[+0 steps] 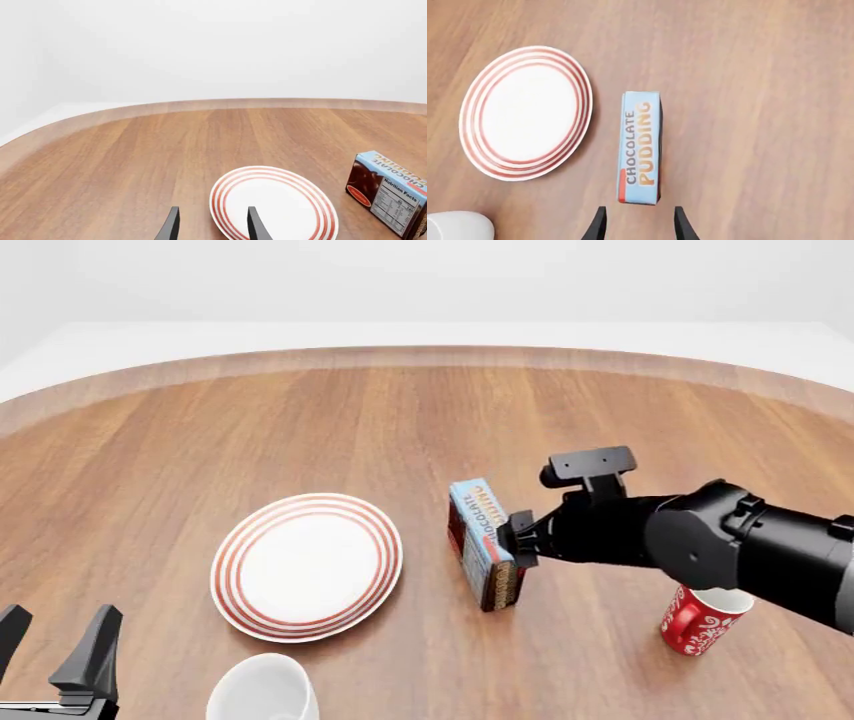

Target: Pick up the white mug and put it on the plate, and put the chocolate pudding to the right of the plate.

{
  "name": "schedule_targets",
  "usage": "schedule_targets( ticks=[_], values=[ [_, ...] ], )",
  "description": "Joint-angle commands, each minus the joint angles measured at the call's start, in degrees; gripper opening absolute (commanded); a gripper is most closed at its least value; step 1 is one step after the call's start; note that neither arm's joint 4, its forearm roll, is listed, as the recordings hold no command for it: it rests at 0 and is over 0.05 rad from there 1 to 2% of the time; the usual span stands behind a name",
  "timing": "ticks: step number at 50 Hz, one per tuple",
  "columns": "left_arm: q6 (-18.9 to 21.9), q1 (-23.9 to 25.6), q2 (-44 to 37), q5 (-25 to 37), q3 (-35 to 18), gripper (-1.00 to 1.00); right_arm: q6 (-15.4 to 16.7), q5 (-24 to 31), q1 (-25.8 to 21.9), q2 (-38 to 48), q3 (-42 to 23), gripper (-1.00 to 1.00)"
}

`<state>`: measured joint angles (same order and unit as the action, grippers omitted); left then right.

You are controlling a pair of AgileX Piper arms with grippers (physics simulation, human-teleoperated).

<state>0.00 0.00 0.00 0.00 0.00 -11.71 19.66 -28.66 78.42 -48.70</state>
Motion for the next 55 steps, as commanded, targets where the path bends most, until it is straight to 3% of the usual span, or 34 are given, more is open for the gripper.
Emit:
schedule_targets(
  ticks=[1, 21, 27, 41, 43, 52, 55],
  values=[
    [0.0, 0.0, 0.0, 0.0, 0.0, 1.00, -1.2, -3.2, -0.3, -3.0, 5.2, 1.00],
    [0.0, 0.0, 0.0, 0.0, 0.0, 1.00, -2.1, -8.7, -2.7, -6.7, 13.5, 1.00],
    [0.0, 0.0, 0.0, 0.0, 0.0, 1.00, 0.2, -10.8, -4.3, -7.8, 15.5, 1.00],
    [0.0, 0.0, 0.0, 0.0, 0.0, 1.00, 1.4, -17.3, -5.5, -11.7, 21.9, 1.00],
    [0.0, 0.0, 0.0, 0.0, 0.0, 1.00, 3.0, -18.3, -5.8, -12.5, 22.9, 1.00],
    [0.0, 0.0, 0.0, 0.0, 0.0, 1.00, 4.3, -22.5, -6.2, -14.8, 27.3, 1.00],
    [0.0, 0.0, 0.0, 0.0, 0.0, 1.00, 6.7, -24.5, -6.5, -15.9, 29.1, 1.00]
  ],
)
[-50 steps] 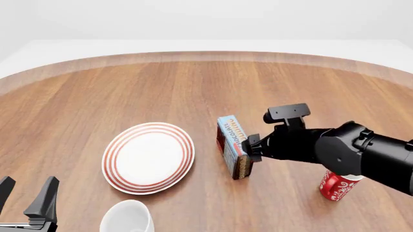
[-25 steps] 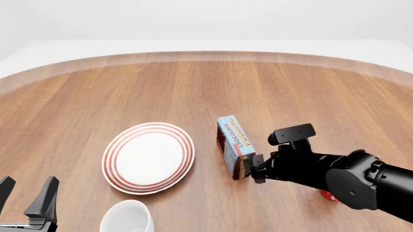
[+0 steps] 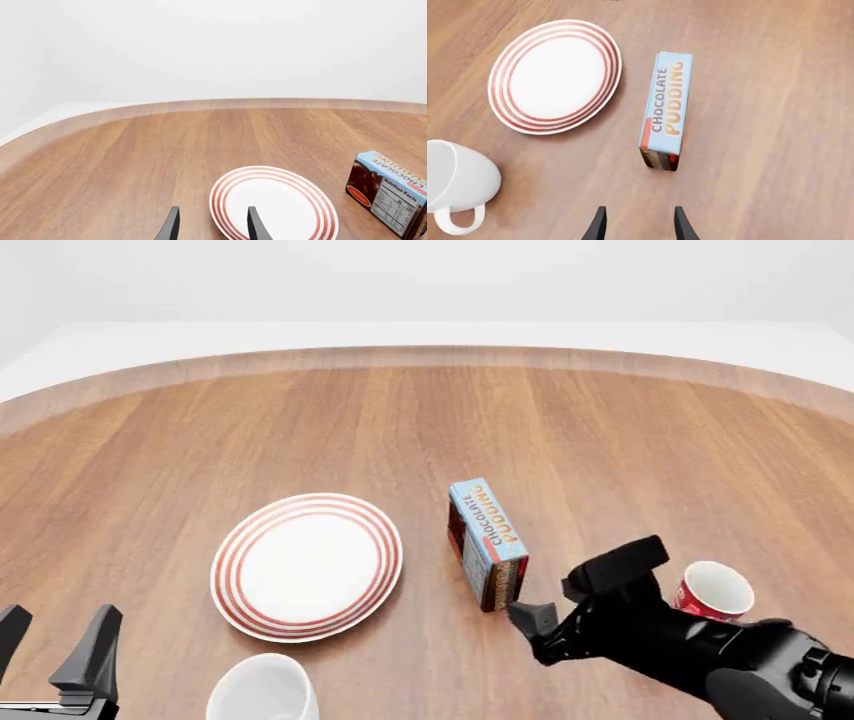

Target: Pick up the white mug and put it on the plate, and put the chocolate pudding to the right of the plate.

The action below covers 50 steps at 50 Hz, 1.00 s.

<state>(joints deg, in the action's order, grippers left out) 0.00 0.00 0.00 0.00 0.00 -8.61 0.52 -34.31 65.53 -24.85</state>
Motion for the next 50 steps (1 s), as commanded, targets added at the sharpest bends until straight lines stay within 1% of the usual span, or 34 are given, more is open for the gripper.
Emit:
schedule_targets(
  ticks=[1, 3, 5, 9, 11, 14, 15, 16, 17, 18, 29, 30, 31, 32, 33, 34, 35, 36, 37, 39, 41, 44, 48, 50],
  values=[
    [0.0, 0.0, 0.0, 0.0, 0.0, 1.00, 4.2, -5.9, -0.8, -3.3, 5.8, 1.00],
    [0.0, 0.0, 0.0, 0.0, 0.0, 1.00, 5.5, -7.2, -0.9, -3.9, 7.1, 1.00],
    [0.0, 0.0, 0.0, 0.0, 0.0, 1.00, 5.6, -8.0, -0.8, -4.1, 7.9, 1.00],
    [0.0, 0.0, 0.0, 0.0, 0.0, 1.00, 6.8, -9.4, -1.3, -5.0, 9.3, 1.00],
    [0.0, 0.0, 0.0, 0.0, 0.0, 1.00, 9.2, -10.2, -1.5, -6.8, 10.2, 1.00],
    [0.0, 0.0, 0.0, 0.0, 0.0, 1.00, 9.5, -10.9, -2.1, -7.0, 10.7, 1.00],
    [0.0, 0.0, 0.0, 0.0, 0.0, 1.00, 10.2, -11.3, -2.4, -7.1, 10.9, 1.00],
    [0.0, 0.0, 0.0, 0.0, 0.0, 1.00, 10.2, -11.3, -2.4, -7.1, 10.9, 1.00],
    [0.0, 0.0, 0.0, 0.0, 0.0, 1.00, 11.4, -11.7, -2.5, -7.2, 11.1, 1.00],
    [0.0, 0.0, 0.0, 0.0, 0.0, 1.00, 11.9, -12.2, -3.0, -7.0, 11.1, 1.00],
    [0.0, 0.0, 0.0, 0.0, 0.0, 1.00, 15.7, -14.6, -5.8, -6.5, 11.7, 1.00],
    [0.0, 0.0, 0.0, 0.0, 0.0, 1.00, 17.5, -15.4, -6.6, -6.6, 12.0, 1.00],
    [0.0, 0.0, 0.0, 0.0, 0.0, 1.00, 17.9, -15.7, -7.0, -6.9, 12.1, 1.00],
    [0.0, 0.0, 0.0, 0.0, 0.0, 1.00, 19.0, -16.2, -7.4, -7.0, 12.4, 1.00],
    [0.0, 0.0, 0.0, 0.0, 0.0, 1.00, 22.8, -17.5, -7.6, -7.3, 13.3, 1.00],
    [0.0, 0.0, 0.0, 0.0, 0.0, 1.00, 25.5, -19.2, -8.3, -6.7, 14.0, 1.00],
    [0.0, 0.0, 0.0, 0.0, 0.0, 1.00, 25.5, -19.2, -8.3, -6.6, 14.0, 1.00],
    [0.0, 0.0, 0.0, 0.0, 0.0, 1.00, 23.6, -19.5, -8.7, -6.5, 14.1, 1.00],
    [0.0, 0.0, 0.0, 0.0, 0.0, 1.00, 23.2, -19.8, -8.9, -6.3, 14.1, 1.00],
    [0.0, 0.0, 0.0, 0.0, 0.0, 1.00, 23.2, -20.6, -9.6, -5.7, 14.3, 1.00],
    [0.0, 0.0, 0.0, 0.0, 0.0, 1.00, 24.0, -22.3, -10.9, -4.9, 14.7, 1.00],
    [0.0, 0.0, 0.0, 0.0, 0.0, 1.00, 22.4, -23.1, -12.1, -4.4, 14.4, 1.00],
    [0.0, 0.0, 0.0, 0.0, 0.0, 1.00, 23.1, -24.4, -13.5, -3.2, 14.1, 1.00],
    [0.0, 0.0, 0.0, 0.0, 0.0, 1.00, 22.7, -24.6, -14.4, -3.0, 13.8, 1.00]
  ],
)
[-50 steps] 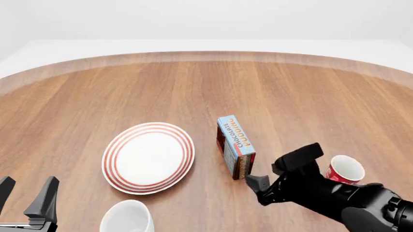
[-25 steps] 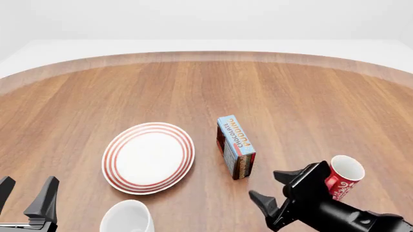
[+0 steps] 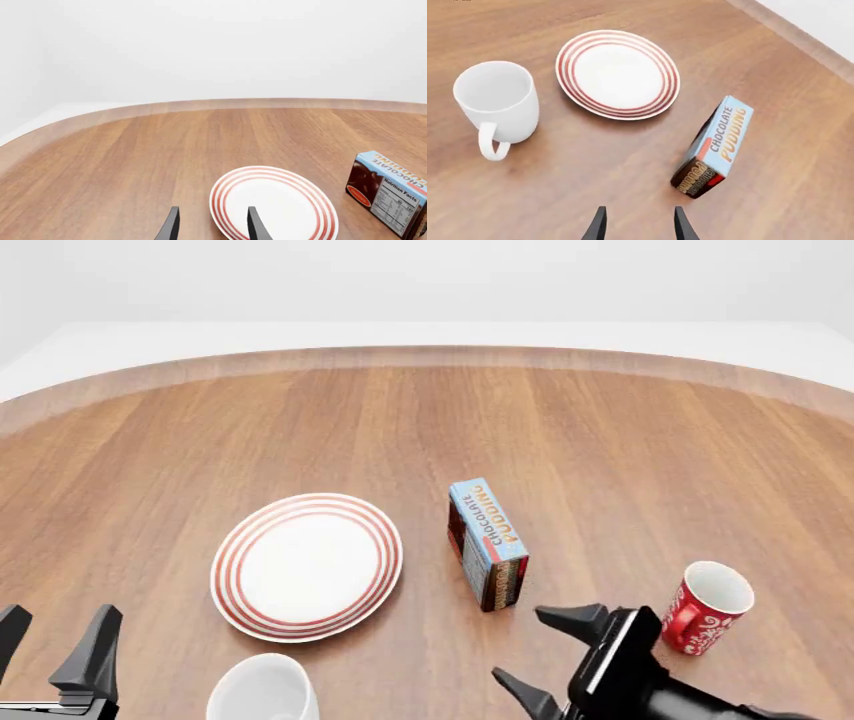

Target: Pick up the white mug and put it on the plate, and put the chocolate pudding to the right of the plate.

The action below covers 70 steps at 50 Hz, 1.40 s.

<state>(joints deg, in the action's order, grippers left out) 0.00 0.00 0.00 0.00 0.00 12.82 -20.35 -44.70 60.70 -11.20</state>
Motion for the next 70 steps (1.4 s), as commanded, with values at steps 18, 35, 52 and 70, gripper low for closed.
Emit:
schedule_targets(
  ticks=[18, 35, 52, 70],
  values=[
    [0.0, 0.0, 0.0, 0.0, 0.0, 1.00, -1.7, -4.6, -11.6, 9.2, -5.9, 1.00],
    [0.0, 0.0, 0.0, 0.0, 0.0, 1.00, -3.8, -3.5, -16.9, 15.9, -10.7, 1.00],
    [0.0, 0.0, 0.0, 0.0, 0.0, 1.00, -6.0, -2.0, -20.5, 19.5, -13.6, 1.00],
    [0.0, 0.0, 0.0, 0.0, 0.0, 1.00, -10.6, 0.4, -26.5, 25.5, -18.7, 1.00]
  ],
)
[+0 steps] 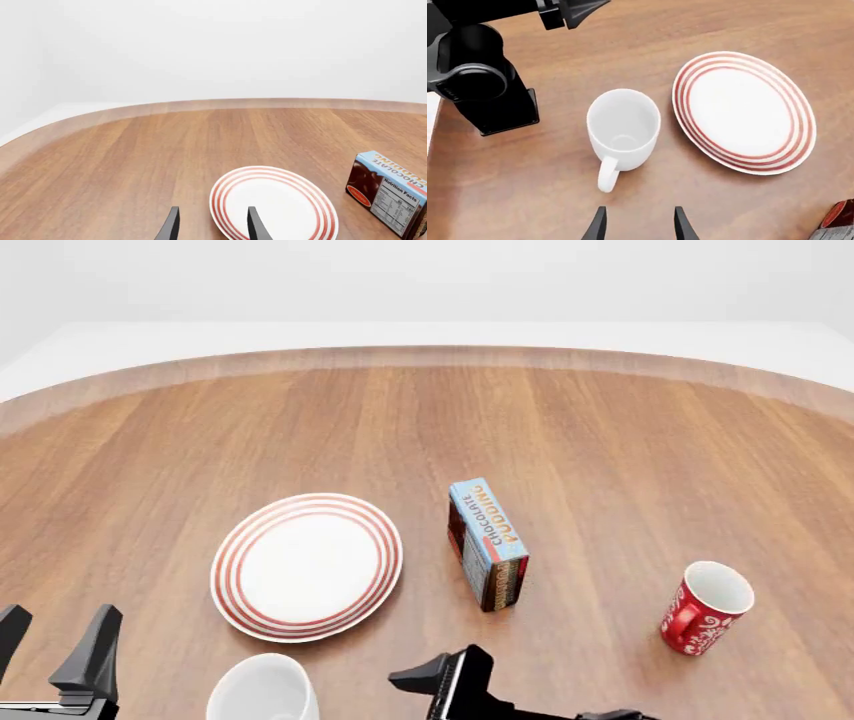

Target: Pick up the white mug and put it on the plate, and put the chocolate pudding to the right of the plate.

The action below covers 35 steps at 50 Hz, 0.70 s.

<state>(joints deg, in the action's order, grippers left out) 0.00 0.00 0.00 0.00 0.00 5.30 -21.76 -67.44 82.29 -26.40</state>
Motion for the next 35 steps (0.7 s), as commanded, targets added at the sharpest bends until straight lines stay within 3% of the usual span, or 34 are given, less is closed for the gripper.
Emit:
schedule_targets(
  ticks=[1, 16, 29, 35],
  values=[
    [0.0, 0.0, 0.0, 0.0, 0.0, 1.00, -3.1, 1.8, -3.8, 3.9, -3.5, 1.00],
    [0.0, 0.0, 0.0, 0.0, 0.0, 1.00, -4.8, 4.0, -6.4, 6.5, -7.4, 1.00],
    [0.0, 0.0, 0.0, 0.0, 0.0, 1.00, -8.3, 7.0, -5.9, 7.5, -9.7, 1.00],
    [0.0, 0.0, 0.0, 0.0, 0.0, 1.00, -8.2, 8.7, -5.0, 7.8, -10.7, 1.00]
  ],
)
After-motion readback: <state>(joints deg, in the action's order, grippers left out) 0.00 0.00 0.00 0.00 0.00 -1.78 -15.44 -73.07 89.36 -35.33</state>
